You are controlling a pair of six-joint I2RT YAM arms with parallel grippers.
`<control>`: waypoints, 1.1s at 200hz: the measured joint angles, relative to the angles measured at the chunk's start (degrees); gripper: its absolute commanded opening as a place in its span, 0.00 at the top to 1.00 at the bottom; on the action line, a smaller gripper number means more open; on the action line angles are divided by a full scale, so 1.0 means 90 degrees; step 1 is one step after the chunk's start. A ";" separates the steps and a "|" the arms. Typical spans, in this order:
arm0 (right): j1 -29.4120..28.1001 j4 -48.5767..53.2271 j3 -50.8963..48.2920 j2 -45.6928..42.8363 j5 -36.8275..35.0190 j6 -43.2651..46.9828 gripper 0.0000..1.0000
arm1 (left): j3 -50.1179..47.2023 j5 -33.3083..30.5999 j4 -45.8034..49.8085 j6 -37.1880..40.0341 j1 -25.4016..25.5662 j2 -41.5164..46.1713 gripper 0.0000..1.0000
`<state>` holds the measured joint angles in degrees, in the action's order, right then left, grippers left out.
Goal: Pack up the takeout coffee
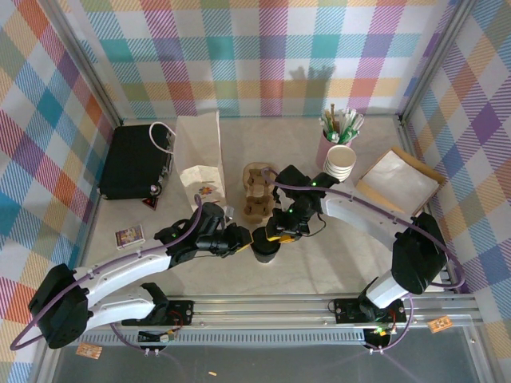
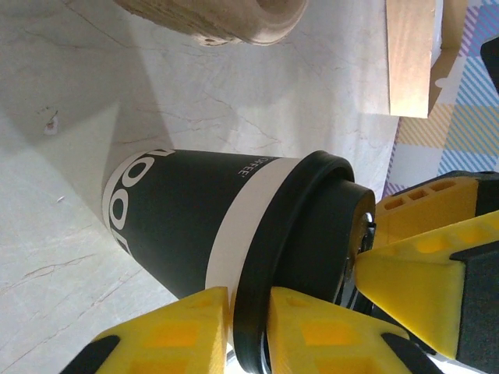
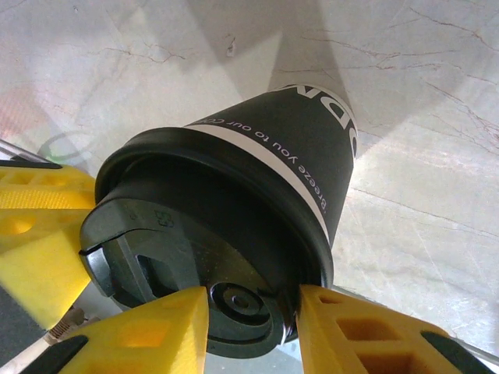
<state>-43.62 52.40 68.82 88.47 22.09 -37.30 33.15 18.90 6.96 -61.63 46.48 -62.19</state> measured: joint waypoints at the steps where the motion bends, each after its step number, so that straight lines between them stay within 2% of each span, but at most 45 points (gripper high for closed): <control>1: 0.0000 0.0000 0.0000 0.0000 0.0000 0.0000 0.64 | 0.0000 0.0002 -0.0002 0.0000 0.0000 0.0000 0.82; 138: -0.0471 0.0493 0.0532 0.0301 -0.0782 0.0073 0.59 | -0.0580 -0.0044 -0.0872 -0.0087 0.0000 0.0124 0.83; 220: -0.0852 0.0877 0.0959 0.0585 -0.1481 0.0243 0.56 | -0.0787 -0.0109 -0.1146 -0.0056 0.0019 0.0085 0.79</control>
<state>-51.29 60.29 77.45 93.73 8.75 -35.11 26.06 17.91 -3.36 -62.13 46.65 -61.43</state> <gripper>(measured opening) 0.433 0.207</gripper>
